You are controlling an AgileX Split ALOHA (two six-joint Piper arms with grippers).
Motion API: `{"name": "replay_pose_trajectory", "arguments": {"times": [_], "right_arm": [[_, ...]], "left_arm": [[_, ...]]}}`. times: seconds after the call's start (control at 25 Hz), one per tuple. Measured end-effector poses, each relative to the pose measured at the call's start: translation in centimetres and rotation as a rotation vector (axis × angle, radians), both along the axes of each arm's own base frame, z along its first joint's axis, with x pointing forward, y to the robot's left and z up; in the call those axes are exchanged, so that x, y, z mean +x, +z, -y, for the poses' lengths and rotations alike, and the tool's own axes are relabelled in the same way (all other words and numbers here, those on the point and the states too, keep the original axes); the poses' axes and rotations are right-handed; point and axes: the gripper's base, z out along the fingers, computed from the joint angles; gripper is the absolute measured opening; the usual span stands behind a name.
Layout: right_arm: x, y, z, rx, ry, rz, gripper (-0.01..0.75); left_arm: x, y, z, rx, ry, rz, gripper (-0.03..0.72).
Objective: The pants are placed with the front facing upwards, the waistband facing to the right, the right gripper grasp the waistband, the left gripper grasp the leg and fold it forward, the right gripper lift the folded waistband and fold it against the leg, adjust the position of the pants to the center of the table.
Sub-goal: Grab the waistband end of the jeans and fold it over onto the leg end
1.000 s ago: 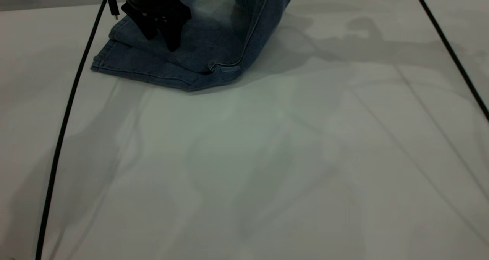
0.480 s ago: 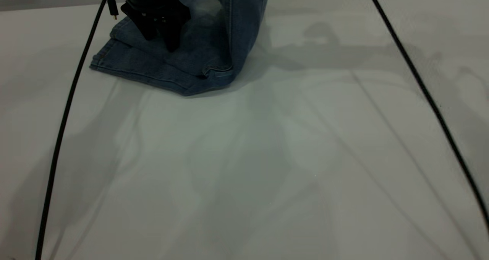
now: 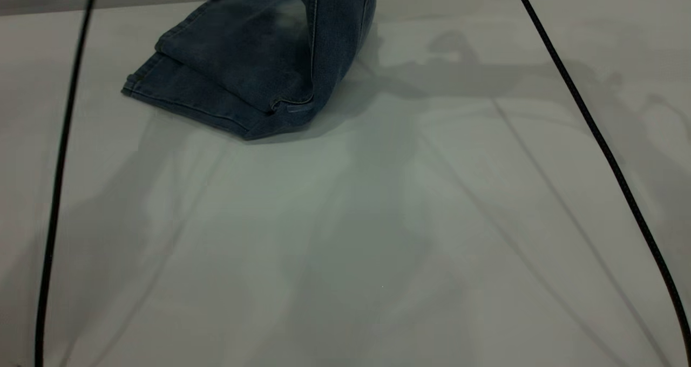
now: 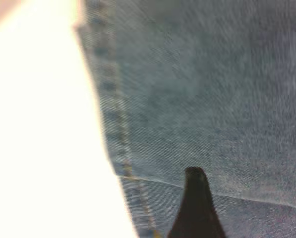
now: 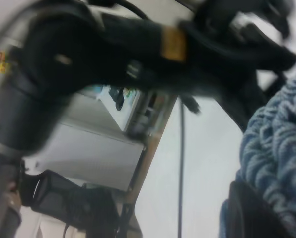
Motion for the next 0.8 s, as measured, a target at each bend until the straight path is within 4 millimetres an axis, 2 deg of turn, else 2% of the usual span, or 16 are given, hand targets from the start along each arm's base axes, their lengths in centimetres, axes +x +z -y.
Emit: {"name": "replay_pose_trajectory", "arguments": {"times": [0.24,0.48,0.64,0.8], "right_arm": [[-0.1,-0.2,-0.9,-0.019,-0.007,0.007,0.060],[-0.3,-0.6,-2.0,-0.035,-0.005,0.026,0.060],[-0.5,-0.9,-3.3,-0.064,-0.019,0.046,0.060],[-0.7,-1.1,-4.6,-0.087,-0.035,0.065,0.060]], "left_arm": [[-0.8,7.7,-0.1,-0.048,0.002,0.162,0.481],[-3.2,16.5,-0.6,-0.117,0.021,0.350,0.481],[-5.3,21.1,-1.1,-0.149,0.024,0.443,0.481],[-7.4,24.4,-1.2,-0.218,0.012,0.499,0.481]]}}
